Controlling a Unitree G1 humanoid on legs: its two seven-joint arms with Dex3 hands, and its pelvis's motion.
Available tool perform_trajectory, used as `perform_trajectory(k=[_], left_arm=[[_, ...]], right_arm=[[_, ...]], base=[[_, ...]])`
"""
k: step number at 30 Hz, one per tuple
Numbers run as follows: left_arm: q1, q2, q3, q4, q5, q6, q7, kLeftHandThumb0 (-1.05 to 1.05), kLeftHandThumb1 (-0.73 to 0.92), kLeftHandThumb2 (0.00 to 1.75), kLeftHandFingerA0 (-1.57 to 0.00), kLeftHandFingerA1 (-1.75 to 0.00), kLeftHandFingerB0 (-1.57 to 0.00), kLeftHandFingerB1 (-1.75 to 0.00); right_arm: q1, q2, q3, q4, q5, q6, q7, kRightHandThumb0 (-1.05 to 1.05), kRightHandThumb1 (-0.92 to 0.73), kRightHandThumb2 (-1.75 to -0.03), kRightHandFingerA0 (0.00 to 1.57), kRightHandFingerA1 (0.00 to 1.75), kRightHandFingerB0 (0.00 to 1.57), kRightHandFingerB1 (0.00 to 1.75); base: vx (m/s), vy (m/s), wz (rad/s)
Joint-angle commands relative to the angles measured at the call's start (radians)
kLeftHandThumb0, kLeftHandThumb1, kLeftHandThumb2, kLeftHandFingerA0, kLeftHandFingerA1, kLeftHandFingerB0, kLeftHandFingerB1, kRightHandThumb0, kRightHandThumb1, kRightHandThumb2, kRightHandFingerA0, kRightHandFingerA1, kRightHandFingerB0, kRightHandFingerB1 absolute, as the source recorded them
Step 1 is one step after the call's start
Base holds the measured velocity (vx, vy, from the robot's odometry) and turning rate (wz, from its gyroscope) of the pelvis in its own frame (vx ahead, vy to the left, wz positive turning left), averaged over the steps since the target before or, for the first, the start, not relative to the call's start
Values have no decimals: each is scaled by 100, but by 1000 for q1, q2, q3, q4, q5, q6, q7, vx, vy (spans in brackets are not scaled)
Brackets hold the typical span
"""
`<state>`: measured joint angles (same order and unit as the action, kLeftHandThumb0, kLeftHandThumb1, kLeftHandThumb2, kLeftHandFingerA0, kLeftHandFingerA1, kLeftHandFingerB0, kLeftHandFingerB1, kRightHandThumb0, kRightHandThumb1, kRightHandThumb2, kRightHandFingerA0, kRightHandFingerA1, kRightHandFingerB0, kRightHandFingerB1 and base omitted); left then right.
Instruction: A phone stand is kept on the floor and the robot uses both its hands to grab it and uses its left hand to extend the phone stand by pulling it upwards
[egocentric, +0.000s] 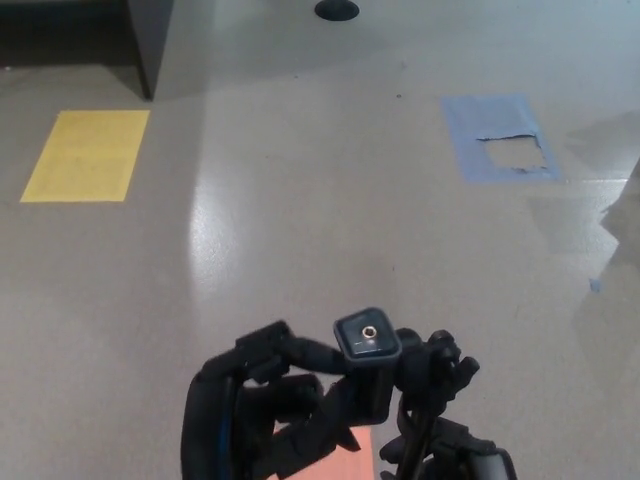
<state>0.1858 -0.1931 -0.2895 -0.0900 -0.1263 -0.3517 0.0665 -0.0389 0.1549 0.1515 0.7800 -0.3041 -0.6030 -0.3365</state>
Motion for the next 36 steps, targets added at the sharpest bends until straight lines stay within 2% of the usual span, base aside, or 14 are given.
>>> perform_trajectory(k=[1,2,8,9,12,14,15,16,18,19,30,31,32,36], left_arm=[[-28,-69,-8,-37,-32,128,36,-21,54,56,-157,-116,-150,-114],[-39,-81,-42,-99,-49,210,43,-25,48,59,-157,-112,-153,-109],[-50,-86,-58,-142,-74,282,50,-29,45,59,-157,-111,-152,-107],[-48,-94,-69,-154,-91,306,51,-38,39,55,-155,-106,-151,-101],[-68,-72,-117,-166,85,363,111,-34,13,82,-138,-124,-140,-124],[-76,-36,-145,-175,127,404,95,-96,28,69,-57,-91,-55,-68],[-77,-26,-155,-195,126,450,89,-96,28,69,-57,-91,-55,-68],[-80,-5,-173,-198,170,475,87,-35,-7,74,-18,-65,-20,-63],[-80,-2,-176,-202,176,484,89,-35,-7,74,-18,-65,-20,-63],[-87,15,-183,-200,202,504,82,-105,49,57,0,-77,0,-64],[-96,24,-208,-219,304,570,138,-105,58,51,0,-51,0,-50],[-100,24,-209,-215,309,573,140,-105,58,54,0,-57,0,-52],[-100,24,-209,-215,312,583,143,-105,58,53,0,-56,0,-53],[-90,14,-205,-221,306,600,146,-105,56,53,0,-55,0,-54]], right_arm=[[-19,5,-20,14,44,-82,-5,-33,-54,-103,136,128,137,128],[-16,6,-28,12,46,-50,-8,-46,-60,-69,140,130,131,128],[-19,6,-33,25,40,-52,-11,-38,-61,-69,140,132,131,131],[-16,5,-30,34,32,-65,-18,-29,-60,-105,136,127,136,128],[-2,2,-19,38,2,-72,-48,-28,-61,-106,135,127,135,128],[1,10,-21,37,2,-66,-63,-23,-65,-59,138,141,128,141],[0,10,-22,40,5,-73,-62,-23,-65,-59,138,141,128,141],[9,14,-22,33,10,-63,-59,-19,-63,-60,139,143,129,141],[10,15,-23,33,9,-63,-60,-19,-63,-60,139,143,129,141],[15,11,-19,30,10,-78,-54,-20,-63,-61,138,145,127,141],[7,6,-4,51,7,-94,-77,-21,-63,-61,137,143,127,138],[1,-1,-1,58,-1,-105,-87,-22,-46,-88,137,133,136,132],[2,-4,4,49,-8,-84,-87,-22,-66,-59,130,145,127,144],[4,4,-1,53,18,-90,-70,-22,-65,-62,135,143,127,139]], base=[[0,0,0],[0,0,0],[0,0,0],[0,0,0],[0,0,0],[0,0,0],[0,0,0],[0,0,0],[0,0,0],[0,0,0],[0,0,0],[0,0,0],[0,0,0],[0,0,0]])
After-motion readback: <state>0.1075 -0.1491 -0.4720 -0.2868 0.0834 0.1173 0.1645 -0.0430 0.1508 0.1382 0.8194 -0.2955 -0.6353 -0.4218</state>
